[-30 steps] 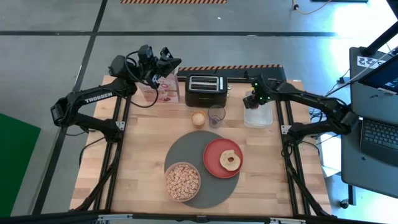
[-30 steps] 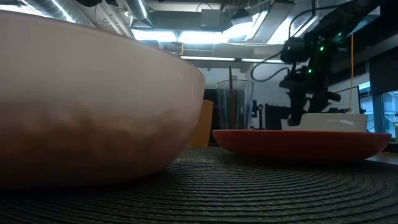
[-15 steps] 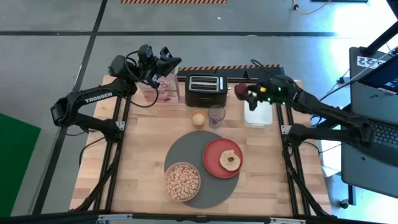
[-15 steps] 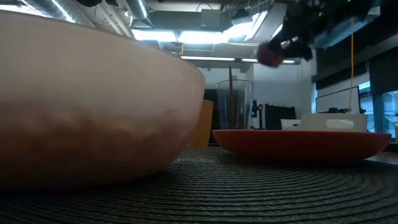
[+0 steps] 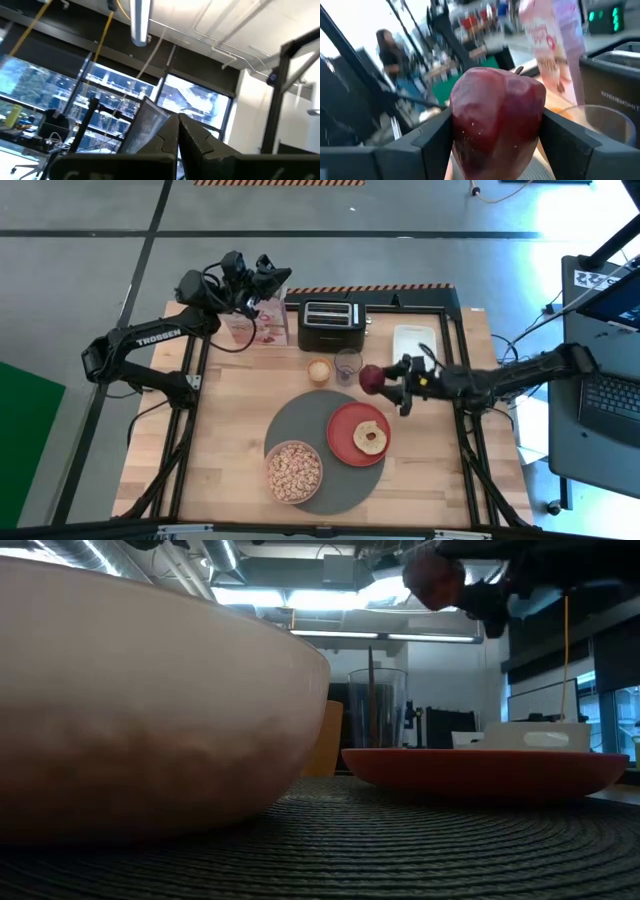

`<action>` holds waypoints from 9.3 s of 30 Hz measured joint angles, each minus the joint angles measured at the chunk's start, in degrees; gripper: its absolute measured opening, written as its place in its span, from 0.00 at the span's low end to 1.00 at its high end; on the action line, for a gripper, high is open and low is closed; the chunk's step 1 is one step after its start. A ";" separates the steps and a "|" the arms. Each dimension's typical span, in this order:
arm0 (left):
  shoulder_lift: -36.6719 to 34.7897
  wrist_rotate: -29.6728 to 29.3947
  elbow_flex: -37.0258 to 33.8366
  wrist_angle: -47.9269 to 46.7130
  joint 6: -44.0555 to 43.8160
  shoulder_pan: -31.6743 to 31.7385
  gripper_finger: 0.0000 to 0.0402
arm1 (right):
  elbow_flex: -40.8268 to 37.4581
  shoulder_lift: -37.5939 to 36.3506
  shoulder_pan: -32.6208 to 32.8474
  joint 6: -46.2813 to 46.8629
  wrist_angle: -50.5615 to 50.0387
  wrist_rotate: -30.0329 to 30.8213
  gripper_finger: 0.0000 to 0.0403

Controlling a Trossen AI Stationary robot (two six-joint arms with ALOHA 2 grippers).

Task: Arrange a breakfast setting
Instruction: Put the apple on the red plate

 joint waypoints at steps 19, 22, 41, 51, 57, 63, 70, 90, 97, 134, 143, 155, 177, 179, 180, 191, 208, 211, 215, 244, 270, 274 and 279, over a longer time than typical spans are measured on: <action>0.00 12.24 0.00 -16.32 1.96 -4.65 0.00 | -4.56 18.89 14.39 -5.35 27.26 10.70 0.64; 0.00 15.41 0.00 -19.82 4.86 -6.62 0.01 | -2.97 18.97 14.39 -5.63 25.41 12.42 0.64; 12.25 21.41 10.43 -48.33 29.30 -15.90 0.74 | 4.35 19.00 12.29 -8.45 7.74 10.00 0.64; 19.27 6.42 26.86 -76.84 70.33 -23.17 0.78 | 8.21 19.00 1.31 -4.19 2.80 -14.87 0.64; 22.43 2.44 29.68 -78.23 77.39 -25.19 0.77 | 11.24 19.00 -3.74 -4.82 -1.57 -23.71 0.64; 24.21 1.48 29.70 -79.73 74.91 -27.16 0.77 | 14.03 19.00 -7.09 -5.43 -3.69 -28.71 0.64; 24.94 1.44 29.75 -79.00 74.64 -27.42 0.82 | 14.59 19.00 -7.50 -5.87 -5.92 -30.98 0.64; 25.20 1.53 29.72 -76.33 74.10 -27.61 0.99 | 17.79 20.91 -7.45 -5.05 -5.28 -33.20 0.64; 25.20 1.25 29.44 -75.99 73.31 -27.72 0.99 | 21.06 24.60 -7.45 -5.93 -5.49 -34.88 0.64; 24.03 -3.00 29.42 -82.97 72.62 -27.02 0.61 | 22.08 25.25 -8.39 -6.92 -5.51 -32.46 0.79; 22.86 -8.01 29.40 -93.94 81.23 -28.94 0.61 | 22.13 21.73 -12.26 -8.50 -9.39 -34.01 0.79; 29.86 -17.32 29.42 -87.64 85.12 -34.57 0.61 | 22.08 3.09 -13.39 -12.29 -38.96 -17.37 0.79; 52.15 -17.36 51.23 -99.85 87.93 -36.55 0.61 | 22.08 -5.13 3.53 -6.98 -54.24 -3.12 0.79; 53.07 -19.14 51.23 -101.12 88.39 -36.62 0.61 | 22.08 -5.09 4.48 -6.41 -54.33 -1.91 0.79; 53.35 -19.68 51.18 -101.60 88.55 -36.61 0.61 | 22.08 -5.10 4.98 -5.98 -54.32 -1.32 0.79; 53.31 -19.32 48.46 -95.40 90.22 -36.32 0.61 | 22.08 -5.09 9.71 -2.92 -54.55 4.95 0.79; 56.96 -19.44 48.39 -93.74 89.31 -35.81 0.60 | 22.06 -5.16 11.62 -0.19 -55.19 4.93 0.79; 56.98 -19.51 48.39 -93.72 87.54 -35.79 0.66 | 22.06 -5.16 12.29 -0.21 -55.18 6.05 0.79; 57.05 -19.49 48.39 -93.77 86.65 -35.81 0.77 | 22.06 -5.16 12.18 -0.21 -55.18 6.41 0.79; 57.11 -18.77 48.39 -92.37 80.42 -35.79 0.82 | 22.06 -5.16 12.14 -0.74 -56.40 6.43 0.79; 57.11 -18.41 48.39 -91.34 74.47 -37.54 0.82 | 22.04 -5.16 12.12 -0.70 -56.36 6.79 0.79; 57.11 -18.34 48.39 -91.06 73.72 -37.30 0.84 | 22.04 -5.16 12.12 -0.47 -56.33 6.91 0.79; 57.11 -18.41 48.39 -90.79 72.95 -36.66 0.94 | 22.04 -5.16 12.12 -0.58 -56.33 6.91 0.79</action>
